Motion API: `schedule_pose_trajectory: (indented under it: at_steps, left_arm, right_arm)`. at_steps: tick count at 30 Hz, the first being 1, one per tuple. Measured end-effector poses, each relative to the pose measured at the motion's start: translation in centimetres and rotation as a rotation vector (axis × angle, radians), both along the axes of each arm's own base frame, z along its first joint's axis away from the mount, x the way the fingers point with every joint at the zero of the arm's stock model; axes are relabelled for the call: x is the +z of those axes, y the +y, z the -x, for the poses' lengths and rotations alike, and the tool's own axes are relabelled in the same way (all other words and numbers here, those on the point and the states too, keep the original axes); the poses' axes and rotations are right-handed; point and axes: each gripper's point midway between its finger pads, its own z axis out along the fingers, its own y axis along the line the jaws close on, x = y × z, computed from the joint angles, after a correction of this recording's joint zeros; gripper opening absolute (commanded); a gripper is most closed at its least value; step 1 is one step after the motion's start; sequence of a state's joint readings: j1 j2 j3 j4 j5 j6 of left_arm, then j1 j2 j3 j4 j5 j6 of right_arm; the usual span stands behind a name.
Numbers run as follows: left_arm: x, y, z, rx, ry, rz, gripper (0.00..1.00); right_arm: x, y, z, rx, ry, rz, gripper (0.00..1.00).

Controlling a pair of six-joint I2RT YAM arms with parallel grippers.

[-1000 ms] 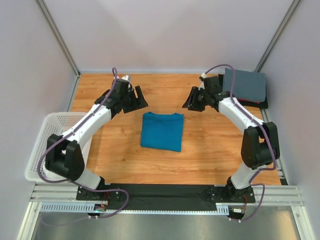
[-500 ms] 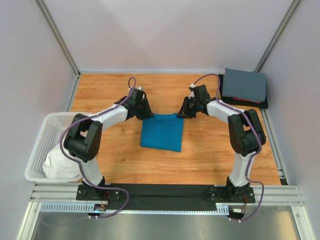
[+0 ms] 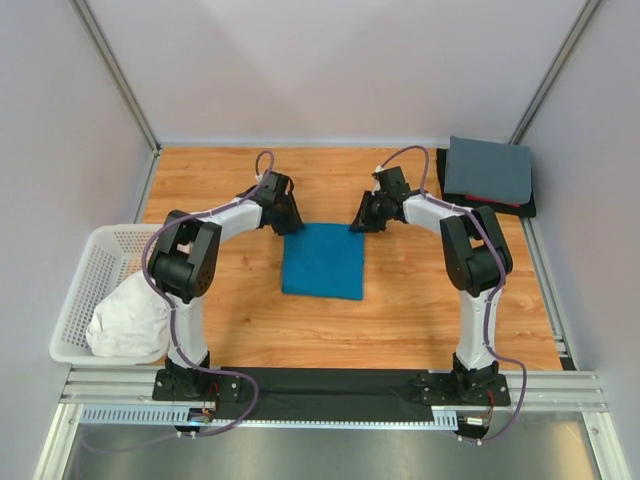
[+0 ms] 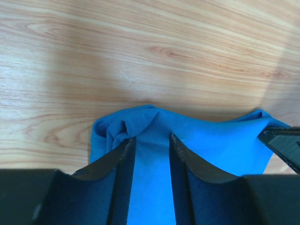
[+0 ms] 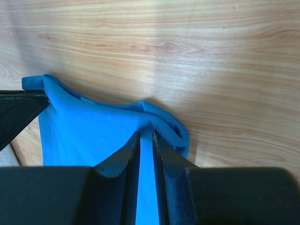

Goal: Fold and stack the t-shirts
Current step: Fold the tshirt

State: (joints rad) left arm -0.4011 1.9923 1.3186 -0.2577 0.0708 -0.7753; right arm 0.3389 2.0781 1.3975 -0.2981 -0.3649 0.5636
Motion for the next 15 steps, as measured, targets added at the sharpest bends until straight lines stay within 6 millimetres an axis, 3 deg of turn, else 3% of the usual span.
schedule_pose_trajectory:
  at_steps: [4, 5, 7, 8, 11, 15]
  left_arm:
    - [0.5, -0.2, 0.2, -0.038, -0.008, 0.003, 0.60]
    - [0.9, -0.2, 0.3, -0.052, -0.014, 0.002, 0.70]
    - [2.3, -0.1, 0.8, -0.089, -0.038, -0.002, 0.78]
    - [3.5, 0.1, 1.2, -0.104, -0.060, -0.002, 0.81]
    - [8.1, 0.9, 3.1, -0.143, -0.147, -0.003, 0.82]
    - [15.1, 1.7, 6.9, -0.173, -0.314, 0.016, 0.81]
  right_arm:
    - [0.7, 0.1, -0.3, 0.004, -0.001, 0.002, 0.30]
    - [1.0, 0.1, -0.4, 0.009, -0.007, 0.002, 0.39]
    - [1.6, 0.0, -0.2, 0.015, -0.010, 0.005, 0.53]
    - [2.2, -0.1, 0.1, 0.017, -0.012, 0.007, 0.63]
    - [5.0, -0.7, 1.4, 0.021, -0.050, 0.011, 0.76]
    - [10.5, -1.8, 4.2, 0.021, -0.149, -0.014, 0.73]
